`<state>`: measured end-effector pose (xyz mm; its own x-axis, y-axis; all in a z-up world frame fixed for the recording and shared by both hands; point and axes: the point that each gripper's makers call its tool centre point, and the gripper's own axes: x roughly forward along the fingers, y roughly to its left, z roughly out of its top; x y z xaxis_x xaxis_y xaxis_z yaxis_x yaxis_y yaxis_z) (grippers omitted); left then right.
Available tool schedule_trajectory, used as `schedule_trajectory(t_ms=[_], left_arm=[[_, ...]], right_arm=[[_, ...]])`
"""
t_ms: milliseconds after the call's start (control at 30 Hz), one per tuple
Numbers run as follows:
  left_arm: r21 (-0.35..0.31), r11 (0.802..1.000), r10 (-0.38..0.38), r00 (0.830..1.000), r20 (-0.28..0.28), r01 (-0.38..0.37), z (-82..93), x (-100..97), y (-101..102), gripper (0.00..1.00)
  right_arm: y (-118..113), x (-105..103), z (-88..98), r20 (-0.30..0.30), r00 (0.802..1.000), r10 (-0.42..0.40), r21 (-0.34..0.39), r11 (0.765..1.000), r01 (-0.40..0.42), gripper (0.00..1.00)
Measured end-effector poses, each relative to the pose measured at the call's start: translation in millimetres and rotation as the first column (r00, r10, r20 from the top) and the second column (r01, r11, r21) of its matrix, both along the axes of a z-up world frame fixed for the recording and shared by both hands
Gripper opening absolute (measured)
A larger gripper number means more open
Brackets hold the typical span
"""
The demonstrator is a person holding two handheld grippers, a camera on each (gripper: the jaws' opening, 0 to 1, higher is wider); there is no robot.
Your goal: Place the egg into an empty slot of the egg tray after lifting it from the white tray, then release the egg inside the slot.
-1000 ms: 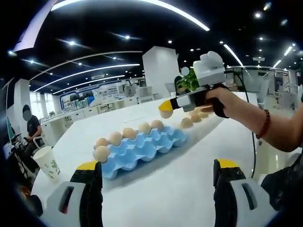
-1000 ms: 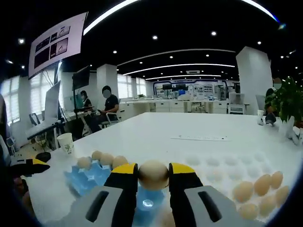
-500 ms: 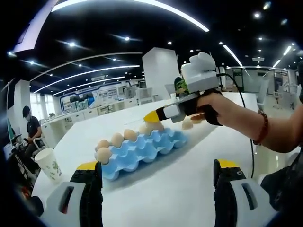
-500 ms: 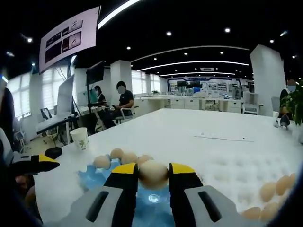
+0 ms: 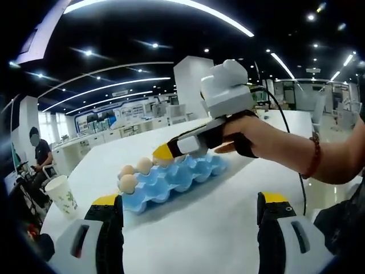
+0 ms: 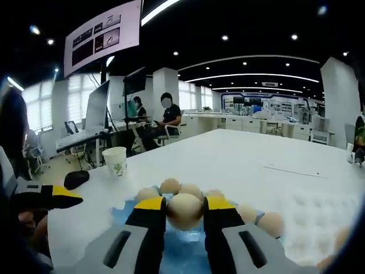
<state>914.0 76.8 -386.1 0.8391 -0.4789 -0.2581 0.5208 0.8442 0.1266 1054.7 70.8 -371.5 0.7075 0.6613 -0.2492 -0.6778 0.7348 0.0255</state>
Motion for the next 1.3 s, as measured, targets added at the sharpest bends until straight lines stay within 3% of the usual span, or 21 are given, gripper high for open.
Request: schedule_trajectory(t_ms=[533,1100,1300], left_arm=[[0.002,1.0,0.018,1.0,0.0,-0.018,-0.1,7.4,7.5,1.0],[-0.015,0.999,0.05,0.999,0.001,-0.05,1.8,10.5,19.0,1.0],[-0.039,0.998,0.047,0.999,-0.001,-0.047,2.1,9.7,19.2,1.0]], right_arm=[[24.5,7.7,-7.6,0.024,0.998,0.062,-0.025,0.998,-0.061,0.26],[36.0,12.2,-32.1,-0.034,0.997,0.068,-0.061,0.996,-0.07,0.27],[38.1,10.1,-34.9,-0.017,0.998,0.068,-0.074,0.995,-0.069,0.27]])
